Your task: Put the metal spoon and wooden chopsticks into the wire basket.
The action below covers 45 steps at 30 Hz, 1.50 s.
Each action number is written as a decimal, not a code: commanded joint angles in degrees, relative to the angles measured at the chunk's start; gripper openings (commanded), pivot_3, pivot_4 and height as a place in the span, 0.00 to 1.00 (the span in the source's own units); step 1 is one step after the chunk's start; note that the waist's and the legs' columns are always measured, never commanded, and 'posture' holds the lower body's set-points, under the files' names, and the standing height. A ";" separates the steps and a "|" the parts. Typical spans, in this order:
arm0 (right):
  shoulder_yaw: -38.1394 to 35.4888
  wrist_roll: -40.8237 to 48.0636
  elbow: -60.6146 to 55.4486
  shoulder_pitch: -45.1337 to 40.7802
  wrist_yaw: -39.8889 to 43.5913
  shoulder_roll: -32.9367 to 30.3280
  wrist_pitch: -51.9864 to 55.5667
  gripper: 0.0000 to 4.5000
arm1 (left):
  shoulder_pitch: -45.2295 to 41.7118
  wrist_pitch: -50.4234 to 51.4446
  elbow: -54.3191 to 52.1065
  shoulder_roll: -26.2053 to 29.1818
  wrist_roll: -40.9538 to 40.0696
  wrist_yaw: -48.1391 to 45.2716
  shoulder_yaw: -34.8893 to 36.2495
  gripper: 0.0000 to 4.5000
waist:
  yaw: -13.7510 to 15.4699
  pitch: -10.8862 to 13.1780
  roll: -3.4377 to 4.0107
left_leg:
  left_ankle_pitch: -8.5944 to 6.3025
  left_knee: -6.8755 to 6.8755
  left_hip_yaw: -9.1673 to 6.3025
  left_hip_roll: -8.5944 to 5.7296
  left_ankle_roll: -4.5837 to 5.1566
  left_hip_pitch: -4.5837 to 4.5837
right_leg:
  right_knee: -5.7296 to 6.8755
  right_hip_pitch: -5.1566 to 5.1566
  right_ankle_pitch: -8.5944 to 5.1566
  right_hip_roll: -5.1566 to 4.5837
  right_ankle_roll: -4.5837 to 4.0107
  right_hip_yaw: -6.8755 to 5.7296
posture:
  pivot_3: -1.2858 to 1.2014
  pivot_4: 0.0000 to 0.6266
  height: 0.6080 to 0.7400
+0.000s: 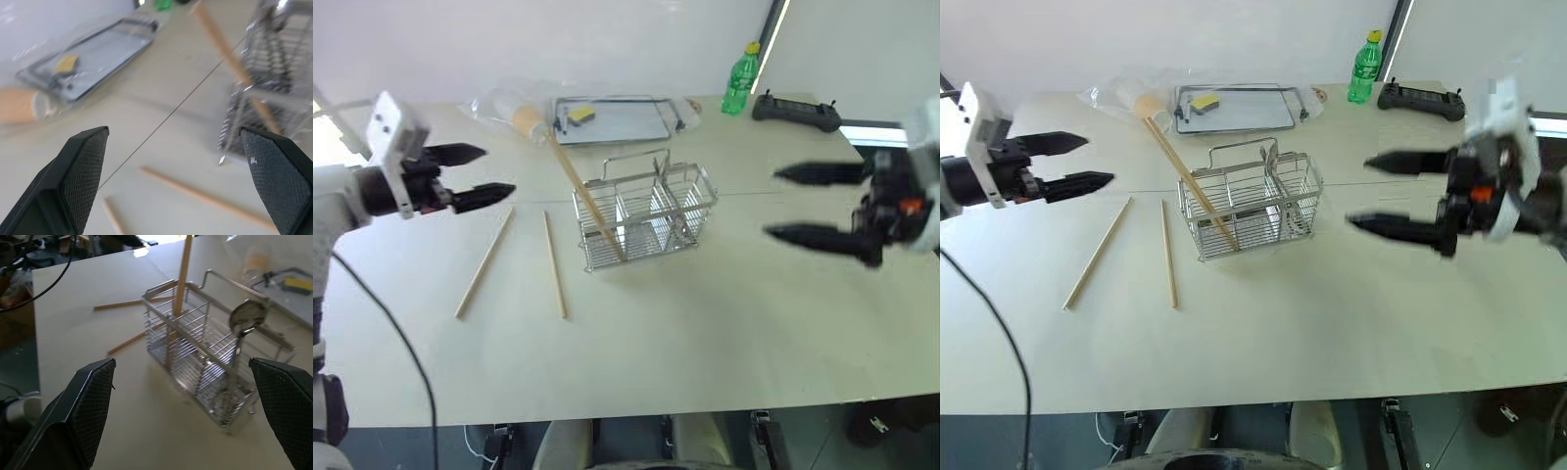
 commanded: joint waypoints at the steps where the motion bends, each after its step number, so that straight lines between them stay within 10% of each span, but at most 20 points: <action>1: -3.12 2.47 -5.09 3.01 -4.25 2.14 -0.50 0.99 | -5.64 0.11 9.37 -1.10 7.29 3.06 -4.47 1.00 | 0.12 0.00 -0.02 | 0.00 0.01 -0.01 0.00 0.00 0.00 | -0.06 0.04 -0.06 0.00 0.11 0.00 | 0.52 0.24 0.76; 17: -6.60 12.42 -16.66 12.61 -25.83 7.80 -1.12 0.99 | -35.31 -8.31 62.87 -18.81 33.82 5.91 -22.95 1.00 | 1.12 -0.08 -0.40 | 0.00 0.18 -0.17 -0.12 0.02 -0.77 | -0.13 -0.42 0.27 -0.05 0.36 -0.20 | 0.52 0.24 0.76; 36: -5.98 18.21 -17.68 16.70 -31.89 4.62 -5.30 0.99 | -33.48 -10.23 69.62 -26.38 38.56 11.51 -18.20 1.00 | 1.48 -0.17 -0.40 | -0.01 0.52 -0.24 -0.10 0.03 -0.45 | -0.02 0.02 0.32 -0.09 0.46 -0.25 | 0.52 0.24 0.76; 39: -5.74 18.24 -17.54 16.83 -31.88 4.28 -5.75 1.00 | -33.95 -9.21 69.67 -27.12 38.42 10.44 -17.24 0.83 | 1.67 -0.17 -0.39 | -0.01 0.52 -0.27 -0.10 0.02 -0.28 | -0.04 0.21 0.21 -0.12 0.63 -0.29 | 0.52 0.24 0.76; 45: -6.24 18.52 -17.90 18.08 -31.89 4.59 -6.15 1.00 | -34.38 -7.33 69.63 -27.71 38.65 10.53 -15.72 0.14 | 2.57 -0.17 -0.39 | -0.01 0.50 -0.25 -0.09 0.02 -0.13 | -0.02 0.29 0.21 -0.13 0.63 -0.29 | 0.52 0.24 0.76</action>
